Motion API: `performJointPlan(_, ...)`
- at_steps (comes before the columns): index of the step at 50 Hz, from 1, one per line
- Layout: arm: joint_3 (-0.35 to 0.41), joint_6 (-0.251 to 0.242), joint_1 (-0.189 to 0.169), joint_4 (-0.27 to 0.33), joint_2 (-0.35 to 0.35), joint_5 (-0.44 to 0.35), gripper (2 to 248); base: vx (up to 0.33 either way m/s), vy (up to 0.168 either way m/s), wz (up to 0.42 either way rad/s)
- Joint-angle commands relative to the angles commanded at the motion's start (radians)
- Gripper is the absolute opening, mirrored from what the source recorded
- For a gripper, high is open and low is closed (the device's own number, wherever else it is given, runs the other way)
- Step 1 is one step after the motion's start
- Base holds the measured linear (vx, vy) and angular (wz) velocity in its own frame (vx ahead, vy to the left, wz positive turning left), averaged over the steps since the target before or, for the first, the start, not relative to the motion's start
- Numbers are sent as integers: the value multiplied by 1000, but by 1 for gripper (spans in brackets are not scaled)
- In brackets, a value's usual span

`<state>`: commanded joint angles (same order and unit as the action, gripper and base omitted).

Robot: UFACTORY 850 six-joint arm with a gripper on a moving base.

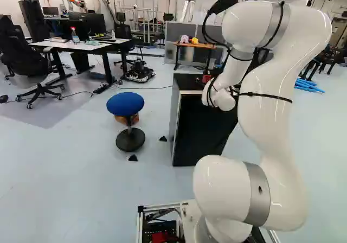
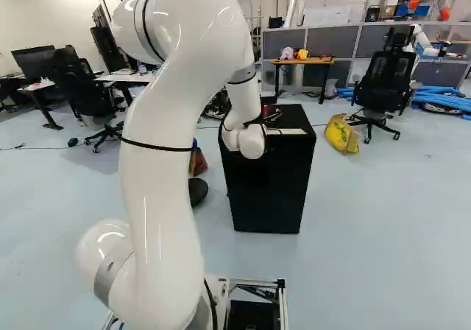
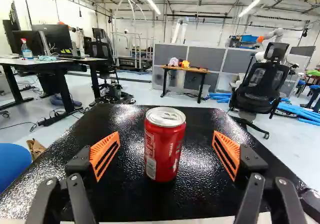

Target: Grab a drink from the fridge

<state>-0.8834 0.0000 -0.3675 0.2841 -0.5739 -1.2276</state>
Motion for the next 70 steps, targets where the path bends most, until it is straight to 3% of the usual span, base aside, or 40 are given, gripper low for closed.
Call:
performJointPlan(60, -92, 0, 2, 0, -67, 0, 247, 0, 0, 0)
performJointPlan(61, -92, 0, 2, 0, -67, 0, 222, 0, 0, 0)
performJointPlan(65, -92, 0, 2, 0, -67, 0, 222, 0, 0, 0)
performJointPlan(66, -92, 0, 2, 0, -67, 0, 184, 0, 0, 0)
performJointPlan(70, -92, 0, 2, 0, -67, 0, 184, 0, 0, 0)
